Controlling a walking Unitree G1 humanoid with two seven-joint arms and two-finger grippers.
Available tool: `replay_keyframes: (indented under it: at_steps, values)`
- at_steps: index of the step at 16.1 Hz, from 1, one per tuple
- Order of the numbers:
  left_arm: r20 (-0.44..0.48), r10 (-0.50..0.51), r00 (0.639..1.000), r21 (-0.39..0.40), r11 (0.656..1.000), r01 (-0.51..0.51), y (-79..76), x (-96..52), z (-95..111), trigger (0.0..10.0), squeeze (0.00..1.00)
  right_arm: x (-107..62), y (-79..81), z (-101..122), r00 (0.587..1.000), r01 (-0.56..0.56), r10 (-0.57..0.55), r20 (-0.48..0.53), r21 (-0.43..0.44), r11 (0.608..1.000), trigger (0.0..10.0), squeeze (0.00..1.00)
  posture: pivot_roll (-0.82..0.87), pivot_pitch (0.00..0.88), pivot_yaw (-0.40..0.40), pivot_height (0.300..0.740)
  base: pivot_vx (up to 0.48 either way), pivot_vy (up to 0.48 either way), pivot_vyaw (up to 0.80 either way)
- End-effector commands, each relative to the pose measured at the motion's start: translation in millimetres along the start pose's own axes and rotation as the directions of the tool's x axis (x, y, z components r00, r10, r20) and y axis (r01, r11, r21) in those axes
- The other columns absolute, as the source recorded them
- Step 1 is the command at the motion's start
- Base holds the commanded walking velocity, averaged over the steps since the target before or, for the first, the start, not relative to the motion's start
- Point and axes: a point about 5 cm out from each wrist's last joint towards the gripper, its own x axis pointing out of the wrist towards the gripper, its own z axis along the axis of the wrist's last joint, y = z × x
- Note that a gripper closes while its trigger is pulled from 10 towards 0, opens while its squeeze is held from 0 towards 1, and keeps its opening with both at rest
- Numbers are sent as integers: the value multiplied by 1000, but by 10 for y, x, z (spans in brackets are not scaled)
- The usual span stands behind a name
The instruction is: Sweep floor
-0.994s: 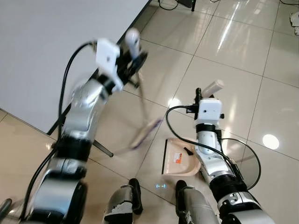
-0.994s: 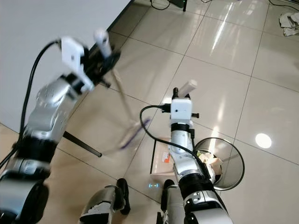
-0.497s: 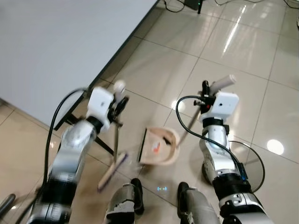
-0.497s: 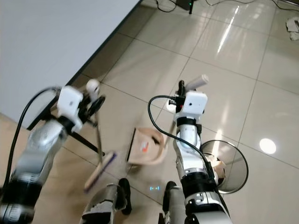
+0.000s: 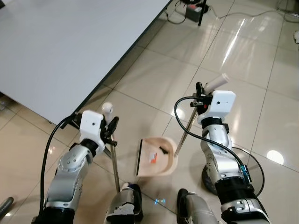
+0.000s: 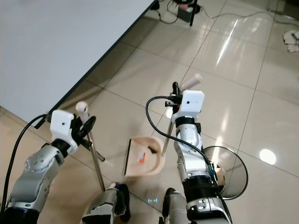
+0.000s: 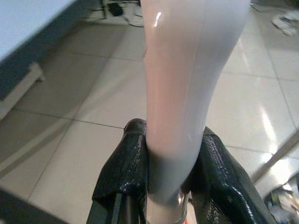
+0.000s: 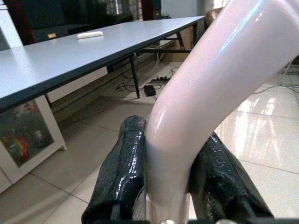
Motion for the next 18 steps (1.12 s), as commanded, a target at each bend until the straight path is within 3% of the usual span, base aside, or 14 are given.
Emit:
replay_keyframes:
  at_steps: [1,7,18]
  values:
    - [-11,50,999,-33,998,-50,33,-66,-26,10000,0,-15,10,108,1000,-11,10,17,20,1000,10000,0,42,129,58,740,0,0,0]
    - [18,128,992,-24,991,-128,26,-25,22,10000,0,-48,-69,124,999,-26,26,-26,13,1000,10000,0,50,84,-18,740,0,0,0]
    - [31,108,994,2,994,-109,-69,106,115,10000,0,-43,-108,77,999,9,-7,-52,33,999,10000,0,75,73,-14,740,0,0,0]
